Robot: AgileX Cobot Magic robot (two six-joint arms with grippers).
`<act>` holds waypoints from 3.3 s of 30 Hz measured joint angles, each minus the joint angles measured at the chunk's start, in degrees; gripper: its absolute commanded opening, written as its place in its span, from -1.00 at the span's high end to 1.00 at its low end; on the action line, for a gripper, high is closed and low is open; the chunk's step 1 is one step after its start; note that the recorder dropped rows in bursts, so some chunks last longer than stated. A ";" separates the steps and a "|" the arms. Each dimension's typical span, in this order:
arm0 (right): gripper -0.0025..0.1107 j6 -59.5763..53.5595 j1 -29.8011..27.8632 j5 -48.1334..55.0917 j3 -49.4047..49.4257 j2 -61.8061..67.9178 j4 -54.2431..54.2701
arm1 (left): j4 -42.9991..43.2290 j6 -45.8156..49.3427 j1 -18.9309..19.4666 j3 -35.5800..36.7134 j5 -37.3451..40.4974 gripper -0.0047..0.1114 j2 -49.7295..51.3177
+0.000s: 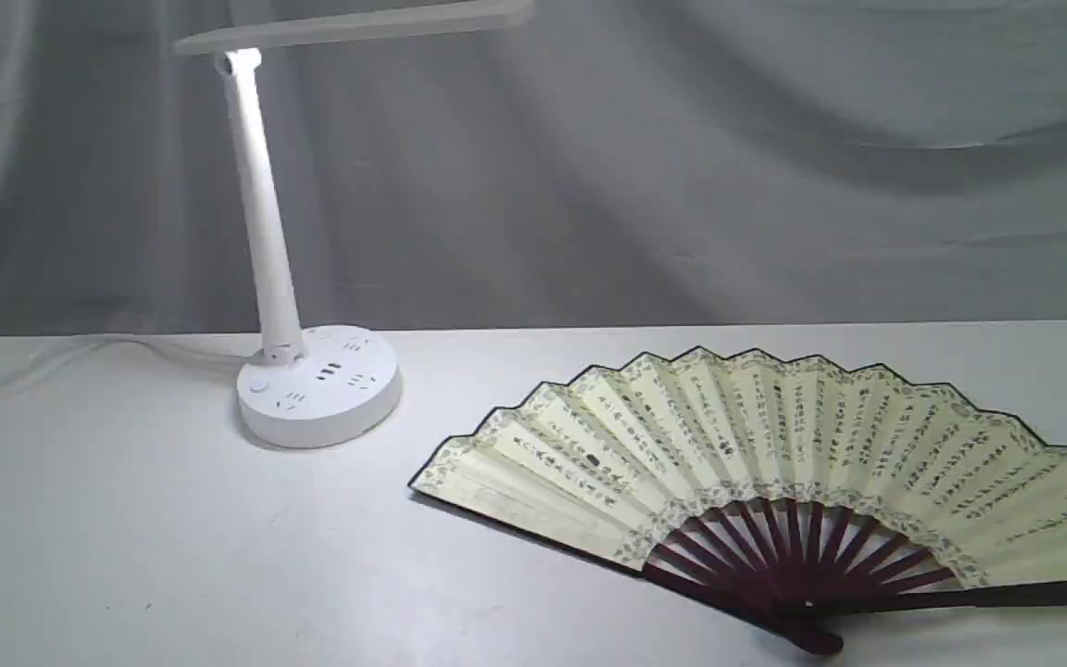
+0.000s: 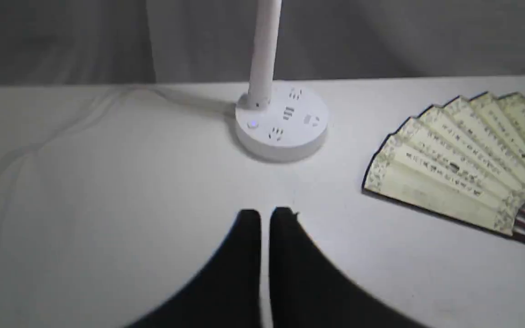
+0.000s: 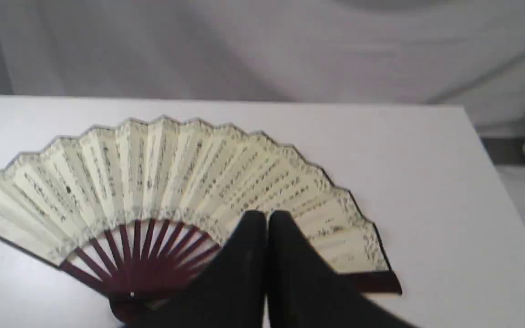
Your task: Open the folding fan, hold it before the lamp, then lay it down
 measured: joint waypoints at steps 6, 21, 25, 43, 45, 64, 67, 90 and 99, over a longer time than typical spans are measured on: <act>0.96 -0.18 0.00 2.87 0.00 -11.26 0.00 | 0.18 0.00 0.00 3.09 -0.51 0.92 -11.88; 0.96 -0.69 0.00 12.82 0.00 -31.25 0.00 | 0.84 0.00 0.00 4.39 4.00 0.92 -33.87; 0.96 -0.99 0.00 14.10 -0.05 -35.04 0.00 | 1.05 0.00 0.00 4.39 4.54 0.92 -37.91; 0.96 -2.48 1.03 16.55 2.94 -35.43 -0.30 | 1.73 0.00 0.00 7.66 3.00 0.92 -40.33; 0.96 -2.64 1.03 16.55 2.94 -35.43 -0.30 | 1.73 0.00 0.00 8.09 2.36 0.92 -40.33; 0.96 -2.99 1.03 10.64 6.93 -35.43 0.00 | 1.73 -0.12 0.00 21.86 -9.58 0.92 -40.17; 0.96 -2.99 1.03 7.75 11.37 -35.43 0.33 | 1.73 -0.30 0.00 25.95 -11.68 0.92 -40.11; 0.96 -2.88 1.03 -19.19 34.29 -35.32 4.72 | 1.88 -1.13 0.00 52.48 -40.38 0.92 -40.15; 0.96 -3.10 1.03 -19.93 34.29 -35.32 4.72 | 2.77 -1.13 0.00 53.95 -41.64 0.92 -40.15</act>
